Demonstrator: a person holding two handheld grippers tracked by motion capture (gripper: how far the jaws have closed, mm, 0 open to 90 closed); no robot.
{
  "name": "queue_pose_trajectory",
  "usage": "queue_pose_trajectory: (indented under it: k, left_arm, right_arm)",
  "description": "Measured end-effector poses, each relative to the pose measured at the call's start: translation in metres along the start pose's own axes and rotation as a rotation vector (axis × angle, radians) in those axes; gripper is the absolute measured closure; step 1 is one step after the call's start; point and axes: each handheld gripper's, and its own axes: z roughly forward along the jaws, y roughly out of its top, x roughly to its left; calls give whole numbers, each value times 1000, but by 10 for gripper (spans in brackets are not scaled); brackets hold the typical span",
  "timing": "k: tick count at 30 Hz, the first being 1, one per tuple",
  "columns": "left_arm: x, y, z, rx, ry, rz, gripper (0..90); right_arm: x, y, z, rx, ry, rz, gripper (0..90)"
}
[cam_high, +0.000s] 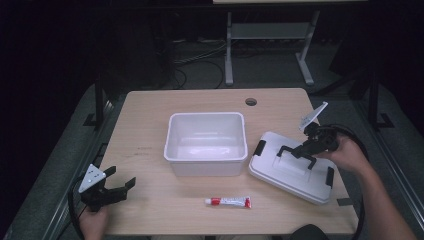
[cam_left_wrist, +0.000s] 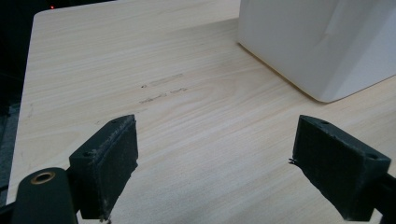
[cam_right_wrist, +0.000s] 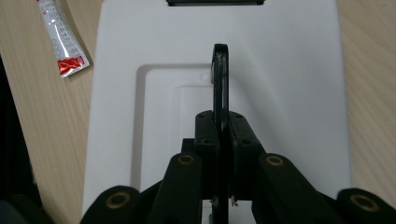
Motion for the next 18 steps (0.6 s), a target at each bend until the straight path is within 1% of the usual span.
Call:
queue_pose_trajectory:
  k: [11,18]
  left_arm:
    - [0,0,0,0,1,1,134]
    - [0,0,0,1,1,0,134]
  right_arm:
    - [-5,-4,20,12,9,24,838]
    - [-8,-4,31,19,23,35,838]
